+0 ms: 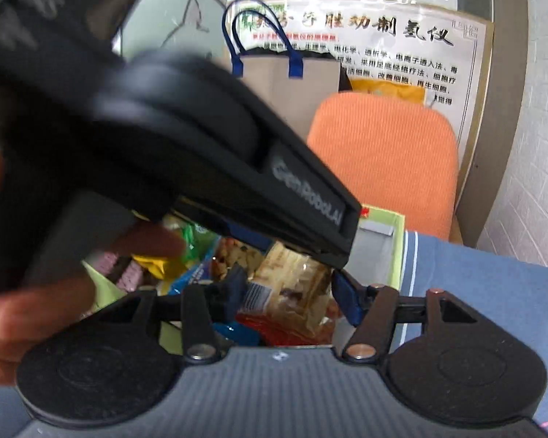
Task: Organize snacks
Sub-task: 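Place the biscuit roll into the green box and open the left tool, then grasp the white-and-yellow chip bag with the left tool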
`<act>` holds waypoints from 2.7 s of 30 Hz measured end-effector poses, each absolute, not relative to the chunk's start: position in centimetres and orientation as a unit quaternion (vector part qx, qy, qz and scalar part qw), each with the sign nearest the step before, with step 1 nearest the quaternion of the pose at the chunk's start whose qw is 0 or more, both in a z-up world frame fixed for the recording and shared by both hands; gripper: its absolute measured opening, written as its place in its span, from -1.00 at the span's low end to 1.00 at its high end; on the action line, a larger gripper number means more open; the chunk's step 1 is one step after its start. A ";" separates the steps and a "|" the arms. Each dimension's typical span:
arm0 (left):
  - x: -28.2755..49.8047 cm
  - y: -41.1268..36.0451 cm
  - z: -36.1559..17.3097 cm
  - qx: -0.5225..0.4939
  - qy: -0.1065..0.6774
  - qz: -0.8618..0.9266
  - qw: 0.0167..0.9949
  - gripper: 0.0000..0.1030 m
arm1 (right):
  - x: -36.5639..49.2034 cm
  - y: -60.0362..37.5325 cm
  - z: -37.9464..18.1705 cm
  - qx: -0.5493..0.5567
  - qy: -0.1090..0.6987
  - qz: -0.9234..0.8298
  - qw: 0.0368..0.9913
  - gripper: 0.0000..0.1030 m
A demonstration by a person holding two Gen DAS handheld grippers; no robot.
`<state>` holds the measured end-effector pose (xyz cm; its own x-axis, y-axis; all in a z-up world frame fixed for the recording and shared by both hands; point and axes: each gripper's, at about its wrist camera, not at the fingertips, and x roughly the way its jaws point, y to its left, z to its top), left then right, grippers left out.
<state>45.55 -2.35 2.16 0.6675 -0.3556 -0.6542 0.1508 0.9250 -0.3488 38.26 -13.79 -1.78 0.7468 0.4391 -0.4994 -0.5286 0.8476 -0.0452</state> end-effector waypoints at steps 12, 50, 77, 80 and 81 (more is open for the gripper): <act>40.3 0.5 6.6 -0.184 0.289 -0.175 0.923 0.24 | 36.0 -16.2 0.8 -0.028 0.166 0.271 0.948 0.99; 24.3 1.1 -3.6 -0.161 0.474 -0.231 0.835 -0.67 | 15.4 -13.1 -6.5 -0.085 0.293 0.310 0.901 0.99; 18.7 6.0 -4.0 -0.190 0.439 -0.196 0.856 -0.63 | 13.7 -9.6 -7.0 -0.073 0.293 0.287 0.909 0.26; 18.9 5.8 -3.3 -0.197 0.431 -0.198 0.858 -0.67 | 14.4 -9.8 -6.3 -0.078 0.284 0.286 0.912 0.26; 19.1 5.6 -2.7 -0.198 0.425 -0.198 0.860 -0.68 | 14.7 -9.9 -5.7 -0.082 0.276 0.285 0.914 0.26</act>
